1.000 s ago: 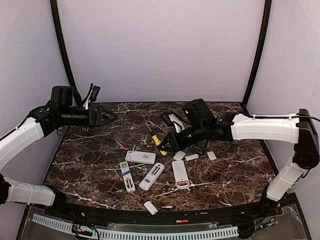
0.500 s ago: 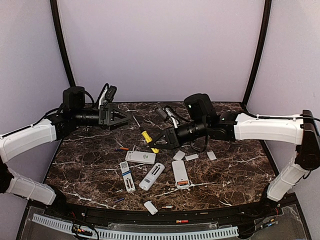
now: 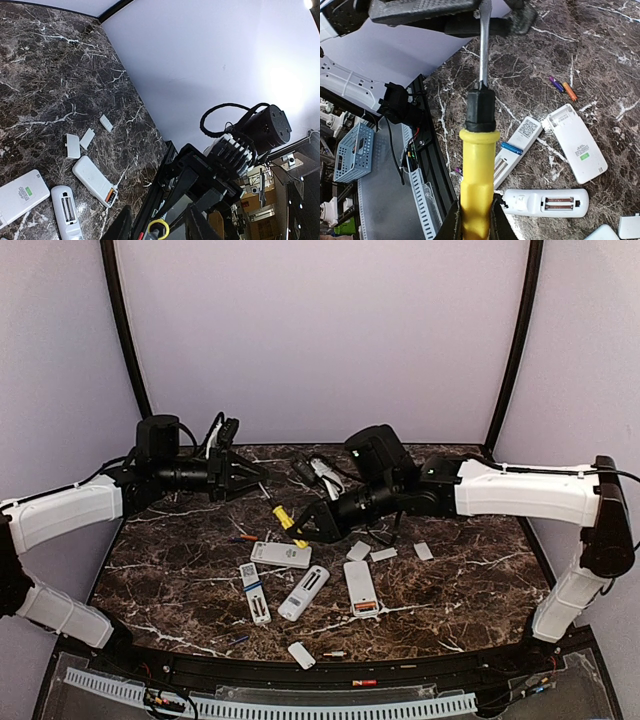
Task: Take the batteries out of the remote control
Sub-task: Pass from the right arm to the left
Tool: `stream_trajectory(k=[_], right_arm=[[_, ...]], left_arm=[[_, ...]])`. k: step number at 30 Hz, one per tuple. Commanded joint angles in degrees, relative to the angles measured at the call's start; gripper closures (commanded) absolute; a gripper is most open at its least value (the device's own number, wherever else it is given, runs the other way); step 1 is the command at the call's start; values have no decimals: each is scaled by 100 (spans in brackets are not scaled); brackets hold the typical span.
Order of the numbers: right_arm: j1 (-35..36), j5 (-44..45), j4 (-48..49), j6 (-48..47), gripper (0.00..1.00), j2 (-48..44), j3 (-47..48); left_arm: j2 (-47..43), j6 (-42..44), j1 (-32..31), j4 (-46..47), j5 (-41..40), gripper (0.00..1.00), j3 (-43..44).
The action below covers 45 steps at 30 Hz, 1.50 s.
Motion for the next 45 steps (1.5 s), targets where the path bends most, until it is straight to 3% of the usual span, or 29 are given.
stream_trajectory(k=[1, 12, 21, 26, 29, 33, 36, 40, 45], right_arm=[[69, 461, -403, -168, 100, 116, 236], [104, 596, -544, -248, 100, 125, 264], [154, 697, -605, -263, 100, 191, 287], [146, 993, -545, -107, 100, 57, 190], [124, 1049, -288, 39, 88, -152, -9], [59, 1253, 144, 325, 43, -508, -376], [-40, 1520, 686, 879, 26, -807, -750], [-126, 1454, 2031, 1871, 20, -1177, -1447], [-126, 1383, 3113, 2402, 23, -1234, -1890]], left_arm=[[17, -19, 4, -318, -58, 66, 184], [241, -9, 4, -733, -104, 74, 365], [411, -53, 4, -820, -130, 99, 372], [347, -26, 13, -947, -163, 100, 391], [253, -30, 25, -980, -320, 100, 356], [92, -162, 79, -716, -476, 100, 226], [-56, -238, 184, -530, -614, 100, 151], [-371, -500, 300, 182, -764, 100, -168], [-700, -707, 312, 1107, -726, 100, -543]])
